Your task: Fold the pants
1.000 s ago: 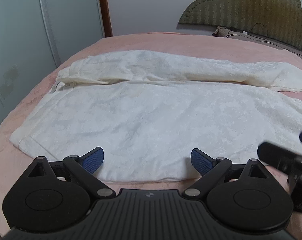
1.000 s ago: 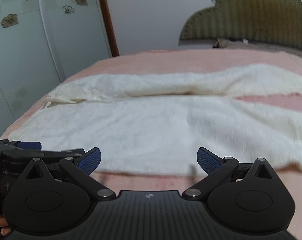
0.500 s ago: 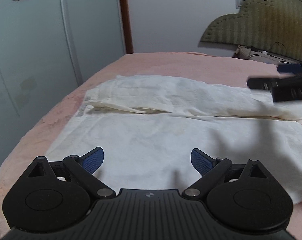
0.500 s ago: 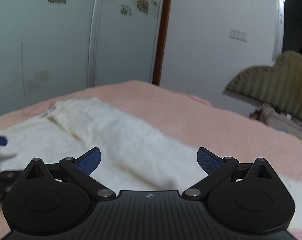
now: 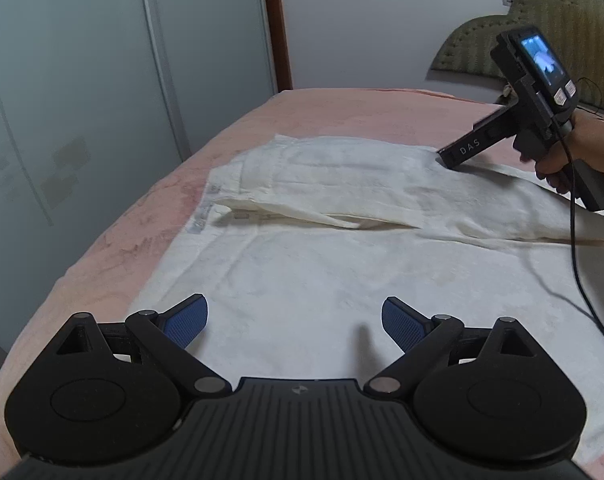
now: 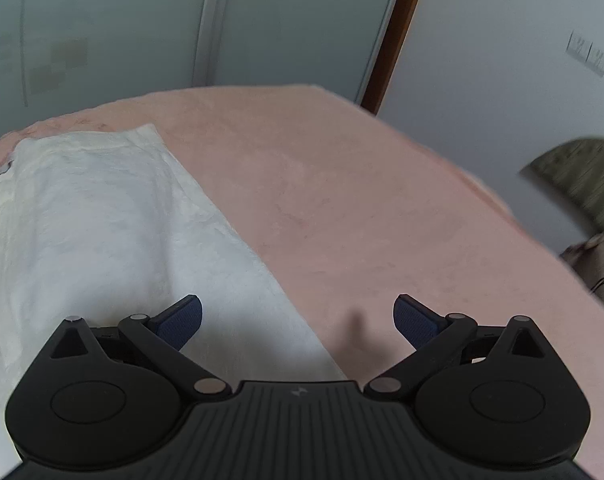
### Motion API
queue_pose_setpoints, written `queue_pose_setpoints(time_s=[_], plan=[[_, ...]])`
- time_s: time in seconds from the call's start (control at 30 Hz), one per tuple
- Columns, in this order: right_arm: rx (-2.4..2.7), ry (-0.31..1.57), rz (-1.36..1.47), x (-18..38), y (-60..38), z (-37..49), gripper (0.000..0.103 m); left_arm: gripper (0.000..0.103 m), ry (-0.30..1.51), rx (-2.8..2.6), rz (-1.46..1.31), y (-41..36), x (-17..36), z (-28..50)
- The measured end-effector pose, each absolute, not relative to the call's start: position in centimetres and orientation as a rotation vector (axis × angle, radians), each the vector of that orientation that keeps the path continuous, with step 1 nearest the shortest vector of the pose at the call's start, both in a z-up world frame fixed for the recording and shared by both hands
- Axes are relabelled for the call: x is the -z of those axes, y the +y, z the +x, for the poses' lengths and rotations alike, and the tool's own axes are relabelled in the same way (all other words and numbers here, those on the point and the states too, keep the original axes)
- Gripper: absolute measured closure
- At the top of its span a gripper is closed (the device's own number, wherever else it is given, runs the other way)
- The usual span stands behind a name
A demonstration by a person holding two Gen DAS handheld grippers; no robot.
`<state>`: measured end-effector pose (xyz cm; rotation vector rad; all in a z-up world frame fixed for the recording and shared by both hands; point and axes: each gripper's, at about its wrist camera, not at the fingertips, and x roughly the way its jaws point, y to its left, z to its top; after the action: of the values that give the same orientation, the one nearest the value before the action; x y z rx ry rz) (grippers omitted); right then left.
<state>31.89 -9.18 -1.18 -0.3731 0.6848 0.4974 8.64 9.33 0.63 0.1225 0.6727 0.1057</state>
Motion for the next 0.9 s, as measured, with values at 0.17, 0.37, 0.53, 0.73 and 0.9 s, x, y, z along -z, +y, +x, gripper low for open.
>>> queue_pose_setpoints(time_s=[0.17, 0.37, 0.53, 0.73, 0.9], plan=[[-0.658, 0.807, -0.165, 3.4, -10.0, 35.1, 0.008, 0.007, 0.697, -0.150, 0.119, 10.6, -0.2, 10.5], [-0.732, 0.733, -0.193, 2.8, -9.6, 33.9, 0.080, 0.007, 0.741, -0.130, 0.053, 11.7, -0.8, 14.0], [-0.665, 0.477, -0.626, 2.2, -5.7, 27.4, 0.090, 0.008, 0.740, -0.112, -0.126, 14.0, -3.2, 17.9], [-0.669, 0.138, -0.981, 1.3, -3.1, 15.7, 0.092, 0.007, 0.652, -0.005, -0.433, 17.0, -6.1, 19.1], [-0.724, 0.026, -1.093, 2.5, -2.8, 8.4, 0.094, 0.006, 0.628, 0.104, -0.570, 16.9, -6.6, 20.1]])
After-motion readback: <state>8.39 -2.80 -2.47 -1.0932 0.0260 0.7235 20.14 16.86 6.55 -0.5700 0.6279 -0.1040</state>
